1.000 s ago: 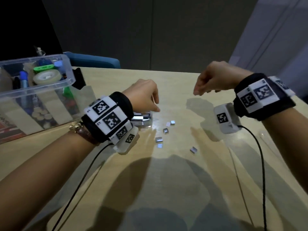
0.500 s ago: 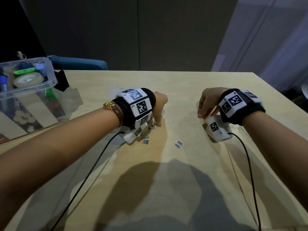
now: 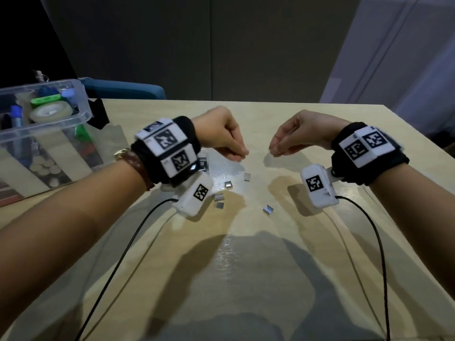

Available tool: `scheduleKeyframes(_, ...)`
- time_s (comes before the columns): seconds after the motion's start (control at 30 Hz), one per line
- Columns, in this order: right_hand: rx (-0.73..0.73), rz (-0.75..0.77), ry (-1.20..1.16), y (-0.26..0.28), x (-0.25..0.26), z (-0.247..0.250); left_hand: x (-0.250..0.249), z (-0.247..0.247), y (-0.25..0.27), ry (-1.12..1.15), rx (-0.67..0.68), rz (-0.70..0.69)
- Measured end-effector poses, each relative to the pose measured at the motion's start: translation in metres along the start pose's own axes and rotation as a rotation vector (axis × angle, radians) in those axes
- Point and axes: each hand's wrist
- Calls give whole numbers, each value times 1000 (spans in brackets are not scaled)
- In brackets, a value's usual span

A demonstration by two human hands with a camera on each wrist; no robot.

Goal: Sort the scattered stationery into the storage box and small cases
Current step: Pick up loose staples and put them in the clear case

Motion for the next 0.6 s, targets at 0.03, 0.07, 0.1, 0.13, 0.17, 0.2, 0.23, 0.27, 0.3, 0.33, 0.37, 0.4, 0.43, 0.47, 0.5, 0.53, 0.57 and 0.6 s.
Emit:
scheduleKeyframes(0.03,21,22,-25,3,2,0,0,5,7,98,-37,-3)
scheduleKeyframes(0.07,39,44,-48,4,3,0,2,10,13,187,-81,-4)
scheduleKeyframes(0.1,52,68,-65,6,6,-1,4,16,18,260,-121,-8)
scheduleKeyframes(0.13,60,96,-74,8,10,-1,7,21,22,313,-146,-16)
scheduleKeyframes(0.17,61,122,-72,9,13,-4,10,25,26,340,-161,-25)
scheduleKeyframes(0.2,55,150,-54,10,17,-7,14,29,30,349,-172,-30)
scheduleKeyframes(0.23,44,185,-16,10,22,-11,17,32,34,347,-184,-31)
scheduleKeyframes(0.27,28,229,48,10,26,-18,20,36,38,343,-199,-26)
scheduleKeyframes(0.3,15,283,133,10,30,-25,24,39,42,345,-215,-18)
scheduleKeyframes(0.33,16,339,221,10,34,-33,26,42,45,356,-228,-8)
scheduleKeyframes(0.37,31,385,286,10,37,-42,30,45,48,371,-238,2)
scheduleKeyframes(0.4,52,417,326,10,40,-49,32,47,50,383,-246,11)
scheduleKeyframes(0.43,67,438,357,8,41,-55,35,50,52,387,-254,12)
scheduleKeyframes(0.47,70,451,390,6,42,-59,37,52,54,385,-260,6)
scheduleKeyframes(0.5,71,455,423,4,42,-63,40,54,56,383,-266,-6)
scheduleKeyframes(0.53,69,453,457,1,42,-66,43,55,57,388,-273,-16)
scheduleKeyframes(0.57,59,446,491,-1,43,-69,45,56,58,397,-279,-23)
scheduleKeyframes(0.6,42,434,517,-3,43,-71,47,57,59,408,-284,-27)
Point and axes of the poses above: each hand's wrist, its own y-axis away from the middle knuckle, its own z-axis out of the back of the hand, x = y × z, and after that the axes turned 8 degrees about y, right-handed
